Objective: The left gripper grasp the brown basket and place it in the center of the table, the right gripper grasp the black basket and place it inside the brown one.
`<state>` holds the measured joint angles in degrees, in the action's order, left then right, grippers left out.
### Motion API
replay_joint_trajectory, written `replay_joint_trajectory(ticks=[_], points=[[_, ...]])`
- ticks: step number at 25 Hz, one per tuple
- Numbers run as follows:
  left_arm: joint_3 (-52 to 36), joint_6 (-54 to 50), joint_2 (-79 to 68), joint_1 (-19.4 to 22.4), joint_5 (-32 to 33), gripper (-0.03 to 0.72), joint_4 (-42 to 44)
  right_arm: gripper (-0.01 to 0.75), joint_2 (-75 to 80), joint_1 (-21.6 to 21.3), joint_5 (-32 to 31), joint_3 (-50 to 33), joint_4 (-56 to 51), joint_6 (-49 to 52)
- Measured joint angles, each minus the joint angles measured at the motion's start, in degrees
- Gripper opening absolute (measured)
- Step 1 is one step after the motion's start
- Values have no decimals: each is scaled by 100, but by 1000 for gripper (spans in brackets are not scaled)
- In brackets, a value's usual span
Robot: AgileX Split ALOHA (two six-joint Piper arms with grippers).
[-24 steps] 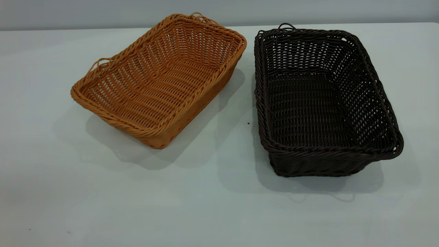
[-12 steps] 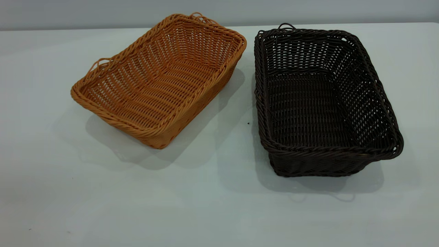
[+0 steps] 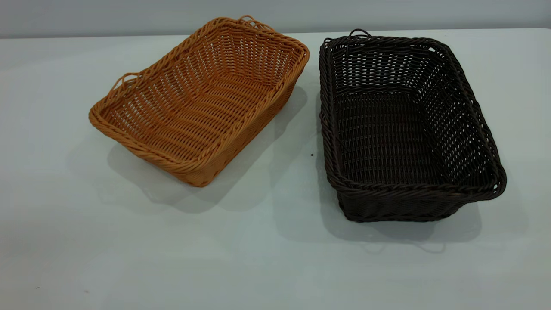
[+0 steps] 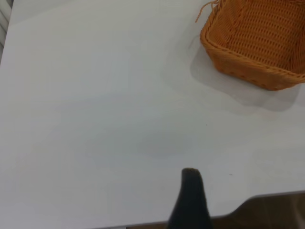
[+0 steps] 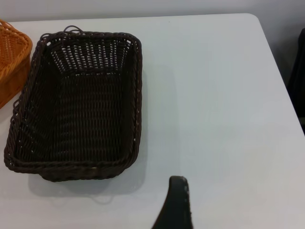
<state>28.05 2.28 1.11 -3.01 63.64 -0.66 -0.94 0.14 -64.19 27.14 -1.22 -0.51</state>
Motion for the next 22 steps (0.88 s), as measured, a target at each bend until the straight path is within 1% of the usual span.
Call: replay_joint_trajectory(ticks=[5,8,11,14,18,22], points=[[15,0,0,0,-56,554,5,594,0,0,0,0,0,0],[221,6,-52,0,-525,554,5,594,0,0,0,0,0,0],[533,17,-586,0,-866,554,-20,594,0,0,0,0,0,0],[728,25,-1548,0,-1251,554,-20,594,0,0,2,0,0,0],[973,27,-3091,0,-2330,554,-24,594,0,0,2,0,0,129],[1468,56,-4767,0,-3048,554,-24,594,0,0,2,0,0,185]])
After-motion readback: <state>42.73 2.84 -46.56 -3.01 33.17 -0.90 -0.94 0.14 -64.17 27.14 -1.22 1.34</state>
